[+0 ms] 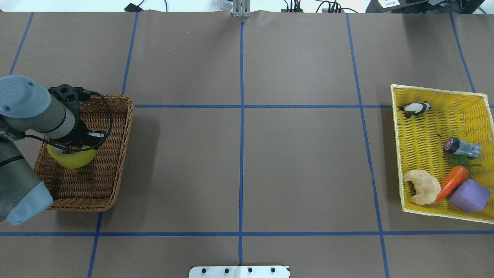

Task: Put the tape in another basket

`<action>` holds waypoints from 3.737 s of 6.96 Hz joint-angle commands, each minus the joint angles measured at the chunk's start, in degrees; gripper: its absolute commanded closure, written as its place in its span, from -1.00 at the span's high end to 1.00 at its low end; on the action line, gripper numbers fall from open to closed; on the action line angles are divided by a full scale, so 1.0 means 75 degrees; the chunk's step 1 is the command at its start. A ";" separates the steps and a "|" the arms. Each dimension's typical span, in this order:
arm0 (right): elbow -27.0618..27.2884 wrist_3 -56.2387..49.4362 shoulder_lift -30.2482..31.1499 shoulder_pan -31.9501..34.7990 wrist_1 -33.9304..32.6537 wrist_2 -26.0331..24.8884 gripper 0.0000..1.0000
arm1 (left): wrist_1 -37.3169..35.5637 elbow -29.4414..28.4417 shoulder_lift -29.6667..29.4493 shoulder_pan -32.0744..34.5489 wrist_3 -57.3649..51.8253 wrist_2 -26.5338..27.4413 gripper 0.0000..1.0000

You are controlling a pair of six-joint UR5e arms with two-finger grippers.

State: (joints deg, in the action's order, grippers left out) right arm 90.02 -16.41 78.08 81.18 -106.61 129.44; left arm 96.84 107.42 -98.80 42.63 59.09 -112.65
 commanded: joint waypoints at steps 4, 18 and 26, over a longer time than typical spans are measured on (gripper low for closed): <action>-0.0108 0.0160 -0.0028 0.0249 -0.0011 0.0037 1.00 | -0.0544 0.0722 0.0084 0.0848 -0.0539 -0.0073 0.97; -0.0378 0.1238 0.1402 0.1011 0.1993 0.0798 1.00 | -0.0853 -0.2627 0.0963 0.6269 -0.8115 -0.2722 0.97; -0.0120 0.1250 0.1285 0.1070 0.1348 0.0823 1.00 | -0.0795 -0.2604 0.0974 0.6269 -0.7445 -0.3274 0.97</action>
State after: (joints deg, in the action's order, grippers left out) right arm 89.06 -7.03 87.54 89.16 -96.50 135.67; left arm 90.88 87.98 -91.50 89.65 3.24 -137.33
